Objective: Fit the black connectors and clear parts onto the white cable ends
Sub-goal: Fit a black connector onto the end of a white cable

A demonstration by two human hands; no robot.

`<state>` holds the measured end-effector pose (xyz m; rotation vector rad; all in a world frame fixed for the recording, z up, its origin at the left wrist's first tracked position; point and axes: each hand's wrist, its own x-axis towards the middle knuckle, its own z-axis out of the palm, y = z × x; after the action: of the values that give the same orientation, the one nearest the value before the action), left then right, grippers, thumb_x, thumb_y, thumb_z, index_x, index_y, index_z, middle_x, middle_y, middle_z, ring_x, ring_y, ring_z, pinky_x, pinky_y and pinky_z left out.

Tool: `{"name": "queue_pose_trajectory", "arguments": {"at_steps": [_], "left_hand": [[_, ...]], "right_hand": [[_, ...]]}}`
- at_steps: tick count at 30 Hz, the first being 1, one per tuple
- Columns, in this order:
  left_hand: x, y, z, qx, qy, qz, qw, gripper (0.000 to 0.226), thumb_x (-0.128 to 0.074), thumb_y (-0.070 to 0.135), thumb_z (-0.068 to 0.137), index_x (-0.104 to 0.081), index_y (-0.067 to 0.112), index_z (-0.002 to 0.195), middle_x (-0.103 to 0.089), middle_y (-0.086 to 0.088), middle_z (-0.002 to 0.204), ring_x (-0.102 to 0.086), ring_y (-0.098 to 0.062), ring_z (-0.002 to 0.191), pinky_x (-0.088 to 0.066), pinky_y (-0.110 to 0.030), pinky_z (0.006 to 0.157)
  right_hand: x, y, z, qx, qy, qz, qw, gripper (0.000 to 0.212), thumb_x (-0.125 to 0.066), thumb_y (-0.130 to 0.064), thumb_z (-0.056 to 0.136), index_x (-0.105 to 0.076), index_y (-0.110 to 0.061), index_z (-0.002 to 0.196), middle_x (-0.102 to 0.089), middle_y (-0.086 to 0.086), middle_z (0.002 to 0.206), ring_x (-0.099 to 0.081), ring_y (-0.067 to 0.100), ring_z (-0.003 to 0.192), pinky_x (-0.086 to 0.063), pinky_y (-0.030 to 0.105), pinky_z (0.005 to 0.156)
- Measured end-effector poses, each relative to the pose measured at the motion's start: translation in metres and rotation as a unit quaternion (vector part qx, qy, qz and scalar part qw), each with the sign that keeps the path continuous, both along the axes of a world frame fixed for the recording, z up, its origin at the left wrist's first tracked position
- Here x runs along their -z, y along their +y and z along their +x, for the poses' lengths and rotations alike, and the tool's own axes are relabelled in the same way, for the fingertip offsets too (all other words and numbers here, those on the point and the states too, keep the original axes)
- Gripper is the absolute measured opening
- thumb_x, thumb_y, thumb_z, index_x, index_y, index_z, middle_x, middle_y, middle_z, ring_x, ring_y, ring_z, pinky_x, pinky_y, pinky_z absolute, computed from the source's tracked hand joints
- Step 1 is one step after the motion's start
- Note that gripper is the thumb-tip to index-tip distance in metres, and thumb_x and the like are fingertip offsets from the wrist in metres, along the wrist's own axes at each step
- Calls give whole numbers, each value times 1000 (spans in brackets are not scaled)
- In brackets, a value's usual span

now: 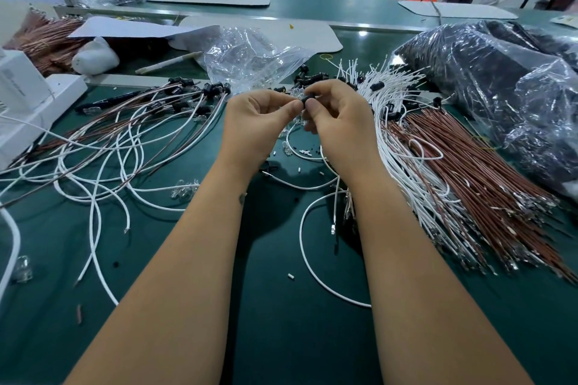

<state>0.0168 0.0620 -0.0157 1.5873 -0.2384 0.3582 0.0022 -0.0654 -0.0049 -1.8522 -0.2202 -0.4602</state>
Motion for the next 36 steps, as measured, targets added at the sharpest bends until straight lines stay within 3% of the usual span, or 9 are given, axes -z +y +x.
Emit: {"name": "queue_pose_trajectory", "arguments": {"at_steps": [4, 16, 18, 20, 22, 26, 28, 32, 36], "left_hand": [[-1, -2, -2, 38, 14, -11, 999, 6, -64, 1, 87, -67, 5, 84, -56, 17, 43, -47, 7, 37, -33, -2, 44], [1, 0, 0, 30, 44, 19, 998, 9, -59, 4, 92, -67, 2, 97, -57, 17, 47, -49, 6, 43, -35, -3, 49], [1, 0, -1, 22, 30, 31, 999, 7, -63, 7, 90, -69, 11, 89, -65, 9, 61, -55, 4, 54, -44, -8, 58], [2, 0, -1, 15, 23, 40, 999, 11, -67, 9, 88, -69, 19, 83, -68, -8, 72, -59, -8, 66, -51, -19, 68], [4, 0, -1, -1, 20, 70, 997, 8, -68, 12, 87, -70, 19, 82, -64, -18, 75, -53, -16, 68, -47, -27, 67], [6, -2, -2, -52, -6, 130, 990, 7, -71, 17, 85, -72, 10, 85, -64, 1, 71, -47, 0, 55, -41, -13, 58], [5, -2, -3, -65, -15, 138, 988, 7, -71, 17, 85, -73, 10, 85, -65, 6, 72, -44, 1, 52, -39, -11, 55], [5, -1, -3, -54, -10, 125, 991, 6, -70, 14, 86, -72, 13, 81, -62, 6, 66, -40, -5, 53, -37, -19, 54], [5, -4, -6, -40, -11, 117, 992, 7, -69, 12, 87, -73, 10, 82, -68, -6, 74, -52, -18, 66, -45, -32, 60]], "right_hand": [[-2, -2, 0, -29, 28, 78, 996, 17, -55, 1, 94, -58, -15, 88, -64, 5, 75, -61, 8, 61, -53, 22, 60], [3, -3, 6, -38, 69, 147, 986, 15, -55, -2, 95, -60, -14, 87, -64, 4, 74, -61, 8, 59, -52, 22, 58], [4, -3, 6, -44, 70, 137, 987, 11, -57, -4, 94, -62, -13, 91, -64, 3, 75, -61, 7, 61, -51, 21, 59], [5, -3, 6, -45, 70, 108, 991, 7, -60, -6, 93, -64, -12, 94, -64, 3, 76, -59, 5, 60, -49, 18, 59], [6, -4, 7, -31, 66, 91, 993, 8, -61, -6, 92, -65, -14, 91, -63, 1, 75, -57, 3, 58, -47, 16, 58], [7, -4, 7, -7, 76, 110, 991, 13, -60, -8, 93, -63, -17, 85, -60, 0, 71, -53, 1, 52, -47, 17, 56], [7, -2, 6, -9, 81, 115, 990, 14, -59, -9, 94, -62, -18, 83, -59, -1, 70, -52, 1, 51, -46, 16, 55], [9, 1, 6, -8, 78, 99, 992, 18, -62, -9, 93, -61, -21, 79, -58, -1, 68, -50, 4, 54, -45, 15, 54], [11, 2, 6, -21, 89, 99, 991, 16, -63, -8, 91, -62, -19, 79, -58, 2, 69, -51, 4, 54, -45, 17, 55]]}}
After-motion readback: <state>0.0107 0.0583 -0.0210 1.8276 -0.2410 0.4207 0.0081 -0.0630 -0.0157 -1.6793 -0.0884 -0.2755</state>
